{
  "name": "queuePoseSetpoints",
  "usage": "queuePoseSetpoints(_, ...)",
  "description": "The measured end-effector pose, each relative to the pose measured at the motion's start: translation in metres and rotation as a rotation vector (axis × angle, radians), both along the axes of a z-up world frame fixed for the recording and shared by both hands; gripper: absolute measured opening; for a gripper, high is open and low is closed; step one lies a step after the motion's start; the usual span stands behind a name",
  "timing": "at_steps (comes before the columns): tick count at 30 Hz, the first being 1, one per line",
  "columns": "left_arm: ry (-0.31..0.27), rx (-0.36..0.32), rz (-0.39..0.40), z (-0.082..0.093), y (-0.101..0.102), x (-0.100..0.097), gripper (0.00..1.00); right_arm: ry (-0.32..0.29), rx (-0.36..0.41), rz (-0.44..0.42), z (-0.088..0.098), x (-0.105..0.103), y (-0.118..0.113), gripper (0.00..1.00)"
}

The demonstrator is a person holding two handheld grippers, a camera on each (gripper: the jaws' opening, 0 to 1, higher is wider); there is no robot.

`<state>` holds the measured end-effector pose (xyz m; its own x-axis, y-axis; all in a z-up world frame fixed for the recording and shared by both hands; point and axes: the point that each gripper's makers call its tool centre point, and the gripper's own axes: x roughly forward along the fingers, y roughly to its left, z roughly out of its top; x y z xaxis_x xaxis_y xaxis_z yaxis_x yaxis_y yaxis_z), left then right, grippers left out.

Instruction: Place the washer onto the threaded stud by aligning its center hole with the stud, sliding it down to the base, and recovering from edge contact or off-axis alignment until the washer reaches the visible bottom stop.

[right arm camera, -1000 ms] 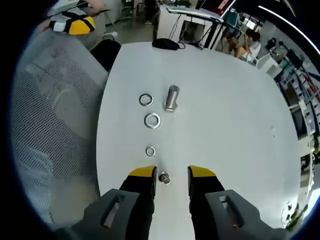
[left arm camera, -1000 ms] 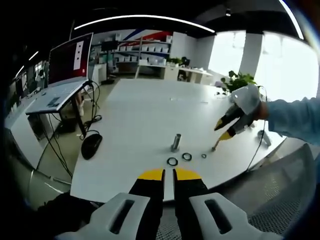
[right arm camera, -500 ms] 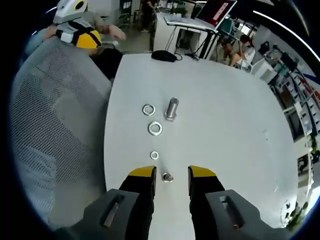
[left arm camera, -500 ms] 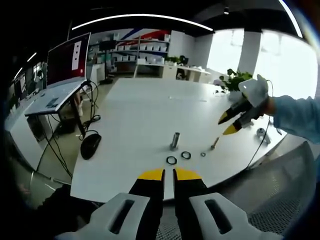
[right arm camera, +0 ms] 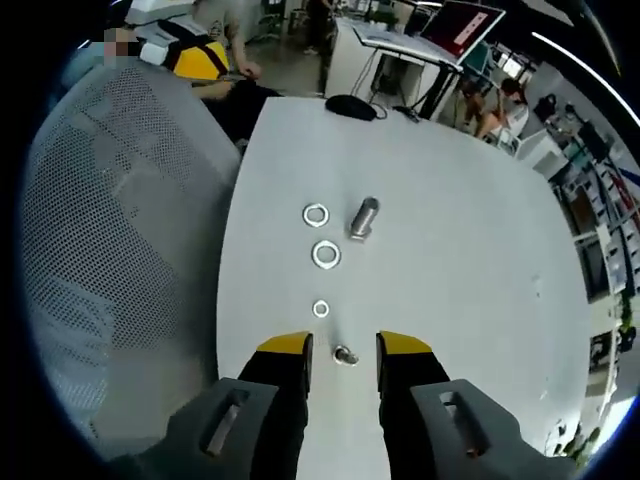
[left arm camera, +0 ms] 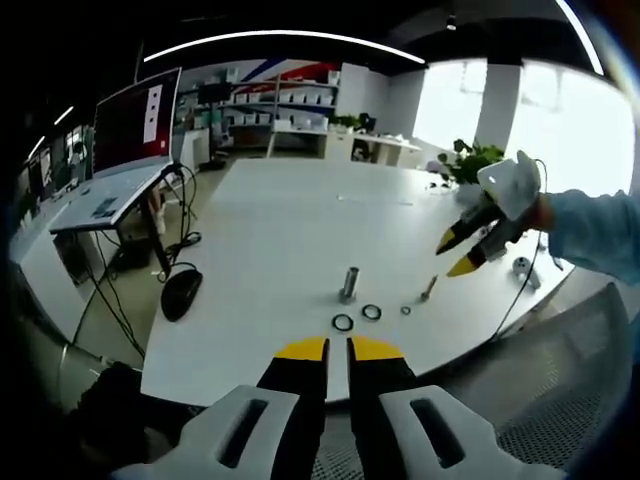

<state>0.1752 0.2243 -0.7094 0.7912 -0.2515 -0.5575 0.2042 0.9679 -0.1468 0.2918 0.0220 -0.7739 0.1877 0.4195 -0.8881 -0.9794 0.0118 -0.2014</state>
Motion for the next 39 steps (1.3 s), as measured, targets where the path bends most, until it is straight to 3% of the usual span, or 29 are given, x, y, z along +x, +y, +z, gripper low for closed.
queuePoseSetpoints(12,-0.011,-0.006,0.010,0.002,0.001,0.001,0.05,0.058,-0.063,0.084,-0.025,-0.001,0.012,0.25)
queuePoseSetpoints(23,-0.024,-0.008,0.013,0.003,0.001,0.001,0.07,0.052,-0.185,0.187,-0.056,0.002,0.024,0.25)
queuePoseSetpoints(29,-0.027,-0.009,0.001,0.004,-0.001,0.001,0.07,0.116,-0.222,0.181,-0.074,-0.002,0.026,0.20)
queuePoseSetpoints(39,-0.018,-0.008,-0.016,0.002,-0.003,-0.001,0.08,0.120,-0.260,0.161,-0.092,-0.004,0.023,0.21)
